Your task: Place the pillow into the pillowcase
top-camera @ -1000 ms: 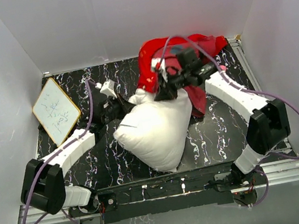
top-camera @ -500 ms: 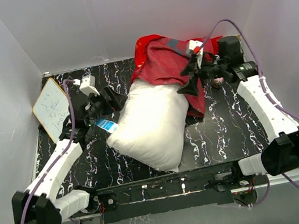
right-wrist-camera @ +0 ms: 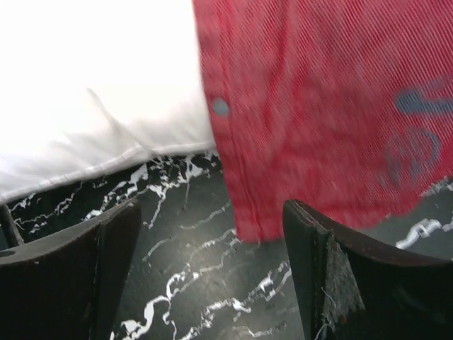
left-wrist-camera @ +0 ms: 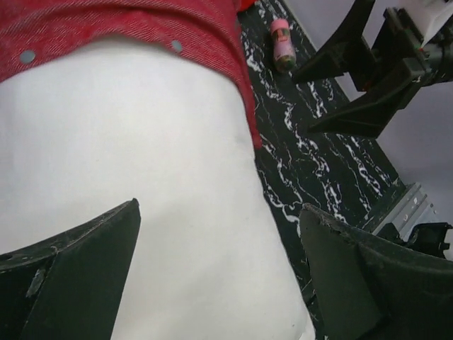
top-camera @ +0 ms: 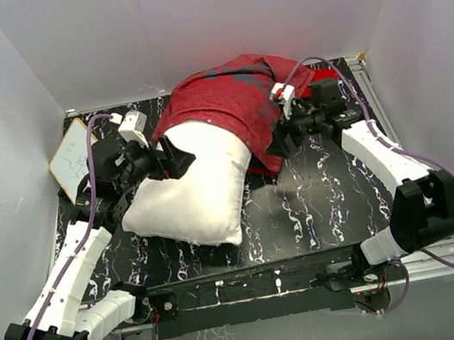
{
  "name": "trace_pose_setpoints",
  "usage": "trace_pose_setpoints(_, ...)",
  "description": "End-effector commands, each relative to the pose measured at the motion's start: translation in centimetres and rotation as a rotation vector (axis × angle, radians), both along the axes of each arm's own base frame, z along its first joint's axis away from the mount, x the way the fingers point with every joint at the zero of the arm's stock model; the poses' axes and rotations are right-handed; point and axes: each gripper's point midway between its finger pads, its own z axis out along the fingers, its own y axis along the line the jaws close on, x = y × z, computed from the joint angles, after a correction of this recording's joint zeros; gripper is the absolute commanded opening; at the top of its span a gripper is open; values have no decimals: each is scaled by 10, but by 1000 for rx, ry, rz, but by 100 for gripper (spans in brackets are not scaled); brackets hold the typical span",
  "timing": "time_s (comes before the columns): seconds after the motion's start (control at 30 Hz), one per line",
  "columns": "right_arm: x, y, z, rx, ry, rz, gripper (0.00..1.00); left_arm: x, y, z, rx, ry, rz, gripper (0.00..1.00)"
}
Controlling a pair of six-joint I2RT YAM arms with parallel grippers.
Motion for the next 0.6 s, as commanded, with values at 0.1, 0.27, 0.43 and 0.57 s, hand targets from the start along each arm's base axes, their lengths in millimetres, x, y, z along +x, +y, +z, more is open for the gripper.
trace_pose_setpoints(0.1,32,60,56,-34,-200,80,83,-3,24,-53,177,149,71,93)
trace_pose_setpoints(0.27,48,99,50,-101,-202,98,79,5,35,-88,274,213,110,95)
trace_pose_setpoints(0.43,71,106,27,-181,-172,30,71,8,27,-117,282,276,75,96)
trace_pose_setpoints(0.57,94,95,11,-262,-174,-76,61,9,28,-133,296,303,78,94)
